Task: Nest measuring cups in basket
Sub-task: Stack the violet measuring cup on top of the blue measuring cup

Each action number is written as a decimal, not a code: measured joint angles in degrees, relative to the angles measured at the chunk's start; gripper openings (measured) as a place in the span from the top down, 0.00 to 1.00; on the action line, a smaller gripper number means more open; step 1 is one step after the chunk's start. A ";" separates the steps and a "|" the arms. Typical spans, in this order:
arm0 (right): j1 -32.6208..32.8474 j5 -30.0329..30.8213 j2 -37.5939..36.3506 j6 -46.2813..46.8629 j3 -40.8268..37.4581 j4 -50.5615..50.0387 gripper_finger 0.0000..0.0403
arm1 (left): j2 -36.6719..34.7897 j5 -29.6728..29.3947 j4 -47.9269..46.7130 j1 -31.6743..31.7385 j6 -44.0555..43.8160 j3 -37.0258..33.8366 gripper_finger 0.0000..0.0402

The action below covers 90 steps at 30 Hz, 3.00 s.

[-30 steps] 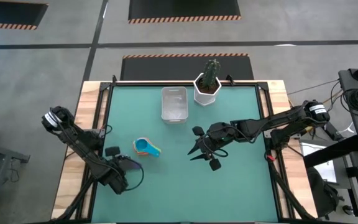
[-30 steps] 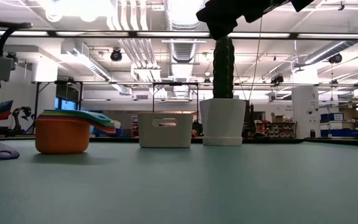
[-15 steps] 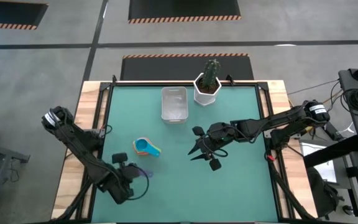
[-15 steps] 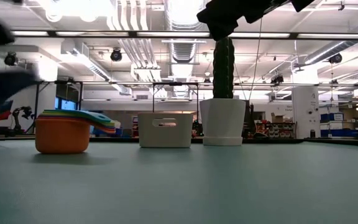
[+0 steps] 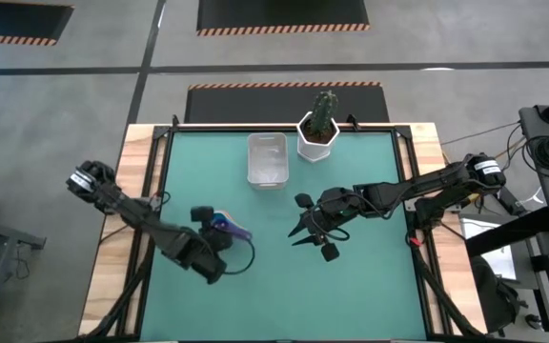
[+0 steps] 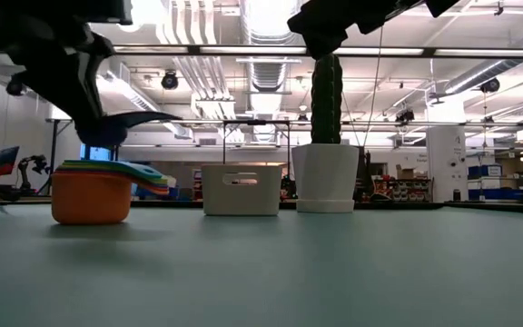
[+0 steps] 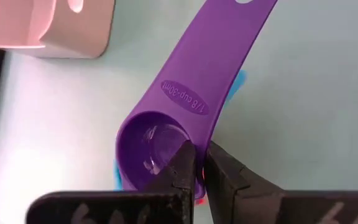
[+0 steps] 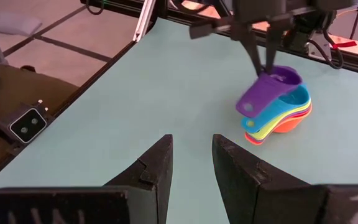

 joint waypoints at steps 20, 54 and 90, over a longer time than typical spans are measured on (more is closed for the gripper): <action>0.00 0.00 0.00 0.65 0.00 -0.24 0.75 | -0.27 0.27 0.04 1.94 4.35 -4.58 0.96; 0.00 0.01 0.02 0.39 0.00 -0.48 0.75 | -0.46 -6.76 5.75 11.36 12.59 0.37 0.98; 0.00 0.03 0.04 0.02 0.00 -1.05 0.75 | -0.33 16.12 21.30 24.85 31.44 -7.18 1.00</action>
